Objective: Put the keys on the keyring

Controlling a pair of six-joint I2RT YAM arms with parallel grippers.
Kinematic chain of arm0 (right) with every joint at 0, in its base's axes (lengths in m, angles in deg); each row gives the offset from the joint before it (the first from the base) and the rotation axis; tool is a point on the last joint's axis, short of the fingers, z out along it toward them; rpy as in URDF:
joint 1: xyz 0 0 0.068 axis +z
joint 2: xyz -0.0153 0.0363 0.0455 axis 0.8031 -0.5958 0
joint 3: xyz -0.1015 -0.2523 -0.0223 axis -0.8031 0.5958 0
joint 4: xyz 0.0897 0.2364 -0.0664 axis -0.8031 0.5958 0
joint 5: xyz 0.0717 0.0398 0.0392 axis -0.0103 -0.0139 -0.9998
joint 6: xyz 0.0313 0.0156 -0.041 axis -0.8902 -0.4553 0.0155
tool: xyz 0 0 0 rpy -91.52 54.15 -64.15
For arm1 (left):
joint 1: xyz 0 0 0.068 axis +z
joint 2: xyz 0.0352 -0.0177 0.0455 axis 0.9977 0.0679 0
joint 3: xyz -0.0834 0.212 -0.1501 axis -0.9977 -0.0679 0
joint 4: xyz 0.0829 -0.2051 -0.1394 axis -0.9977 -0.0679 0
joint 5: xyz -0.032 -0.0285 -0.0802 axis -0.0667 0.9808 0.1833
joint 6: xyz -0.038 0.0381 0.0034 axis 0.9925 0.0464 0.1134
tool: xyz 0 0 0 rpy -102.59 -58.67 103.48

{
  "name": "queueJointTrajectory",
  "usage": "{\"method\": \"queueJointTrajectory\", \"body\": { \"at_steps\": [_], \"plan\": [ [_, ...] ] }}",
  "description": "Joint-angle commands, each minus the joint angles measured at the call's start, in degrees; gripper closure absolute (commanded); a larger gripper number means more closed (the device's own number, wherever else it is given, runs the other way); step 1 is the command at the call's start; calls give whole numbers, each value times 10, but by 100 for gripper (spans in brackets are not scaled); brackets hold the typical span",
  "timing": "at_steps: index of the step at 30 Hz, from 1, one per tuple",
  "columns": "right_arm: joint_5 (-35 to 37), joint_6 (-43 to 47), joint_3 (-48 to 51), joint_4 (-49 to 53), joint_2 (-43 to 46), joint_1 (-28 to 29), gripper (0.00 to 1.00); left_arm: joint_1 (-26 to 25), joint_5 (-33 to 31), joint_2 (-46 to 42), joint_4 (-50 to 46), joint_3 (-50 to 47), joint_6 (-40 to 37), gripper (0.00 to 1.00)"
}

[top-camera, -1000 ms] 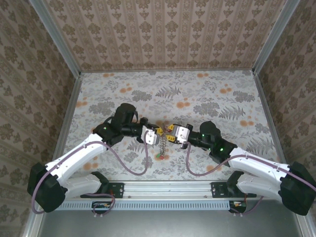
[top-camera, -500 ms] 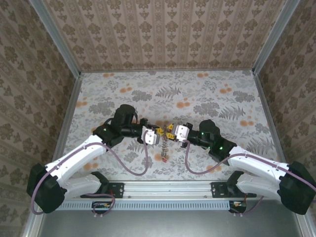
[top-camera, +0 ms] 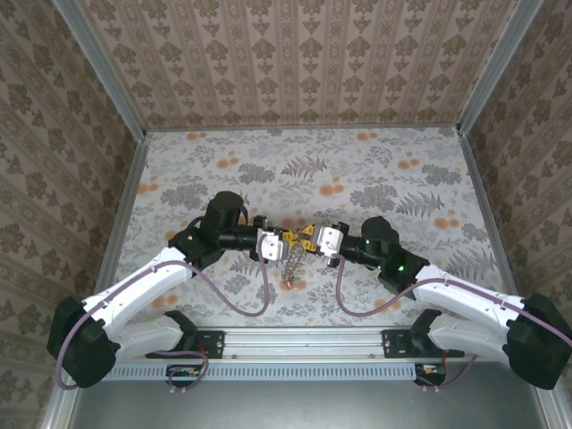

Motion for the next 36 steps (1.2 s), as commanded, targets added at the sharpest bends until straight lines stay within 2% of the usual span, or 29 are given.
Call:
{"method": "queueJointTrajectory", "body": {
  "at_steps": [1, 7, 13, 19, 36],
  "plan": [
    [-24, 7, 1, 12, 16, 1, 78, 1, 18, -14, 36, 6, 20, 100],
    [-17, 6, 3, 22, 19, -1, 79, 1, 14, -9, 33, 6, 21, 100],
    [-10, 5, 8, 33, 26, -2, 72, 1, -2, -5, 4, 18, 8, 100],
    [-21, 2, -3, 54, 18, -2, 70, -2, -6, 1, -11, 25, 2, 100],
    [-11, -14, -34, 36, -29, -1, 74, -6, -6, 17, -39, 41, 3, 100]
  ]
}}
